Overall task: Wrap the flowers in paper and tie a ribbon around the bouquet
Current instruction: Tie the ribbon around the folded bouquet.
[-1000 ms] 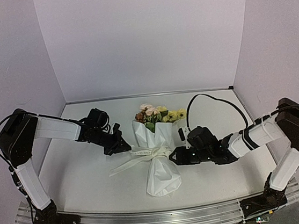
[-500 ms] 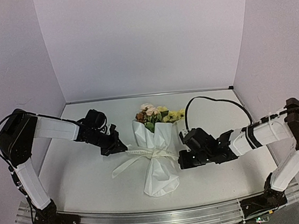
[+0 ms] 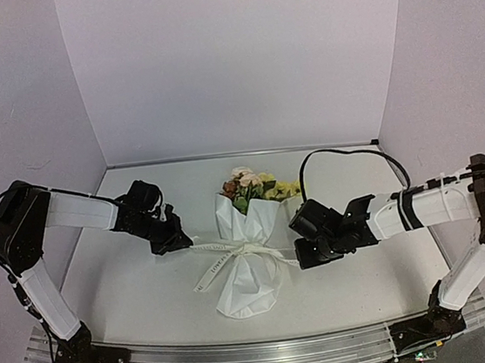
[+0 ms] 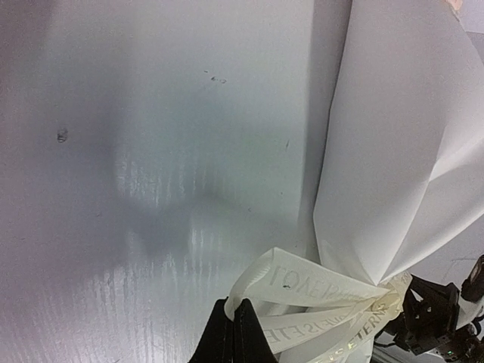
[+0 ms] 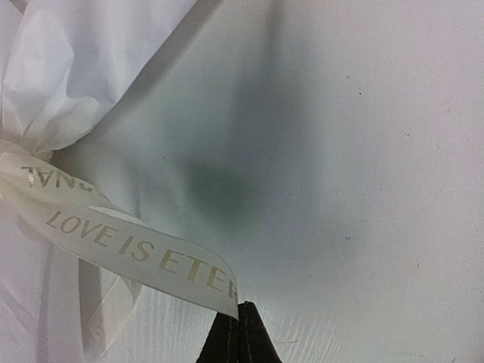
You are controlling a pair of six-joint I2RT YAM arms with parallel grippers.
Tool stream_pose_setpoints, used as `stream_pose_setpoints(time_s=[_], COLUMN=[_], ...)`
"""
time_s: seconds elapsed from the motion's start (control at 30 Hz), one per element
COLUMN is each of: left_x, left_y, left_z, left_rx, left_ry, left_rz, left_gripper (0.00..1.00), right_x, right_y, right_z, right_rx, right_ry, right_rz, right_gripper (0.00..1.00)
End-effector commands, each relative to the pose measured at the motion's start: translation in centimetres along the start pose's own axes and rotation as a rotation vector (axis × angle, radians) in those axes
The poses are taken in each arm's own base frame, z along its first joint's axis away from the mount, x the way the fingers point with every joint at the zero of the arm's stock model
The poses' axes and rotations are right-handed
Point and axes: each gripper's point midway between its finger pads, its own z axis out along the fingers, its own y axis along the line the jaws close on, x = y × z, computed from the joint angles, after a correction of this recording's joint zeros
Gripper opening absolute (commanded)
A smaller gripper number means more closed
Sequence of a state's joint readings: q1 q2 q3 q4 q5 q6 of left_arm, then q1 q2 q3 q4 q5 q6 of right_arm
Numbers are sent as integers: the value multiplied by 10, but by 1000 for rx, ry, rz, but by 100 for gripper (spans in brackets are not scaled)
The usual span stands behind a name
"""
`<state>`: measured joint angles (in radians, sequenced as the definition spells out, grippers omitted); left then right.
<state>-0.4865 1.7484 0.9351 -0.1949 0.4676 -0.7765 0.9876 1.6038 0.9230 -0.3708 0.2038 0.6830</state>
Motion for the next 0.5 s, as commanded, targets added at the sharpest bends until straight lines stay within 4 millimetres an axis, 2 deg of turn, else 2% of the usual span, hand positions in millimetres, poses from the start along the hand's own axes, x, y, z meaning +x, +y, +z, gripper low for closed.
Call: stream_pose_setpoints(time_s=[0.0, 0.17, 0.33, 0.47], left_x=[-14, -16, -12, -8], left_y=[9, 20, 24, 16], left_z=[-22, -32, -35, -31], left_rx=[-44, -66, -70, -18], left_ry=[-89, -125, -133, -106], left_rz=[4, -28, -33, -15], left_gripper=[0, 0, 0, 0], right_x=[4, 7, 5, -6], right_y=[-15, -27, -31, -8], right_z=[1, 1, -1, -6], right_rx=[112, 188, 211, 130], right_ry=[29, 42, 34, 10], right_rz=[-42, -48, -31, -70], right_gripper=[0, 0, 0, 0])
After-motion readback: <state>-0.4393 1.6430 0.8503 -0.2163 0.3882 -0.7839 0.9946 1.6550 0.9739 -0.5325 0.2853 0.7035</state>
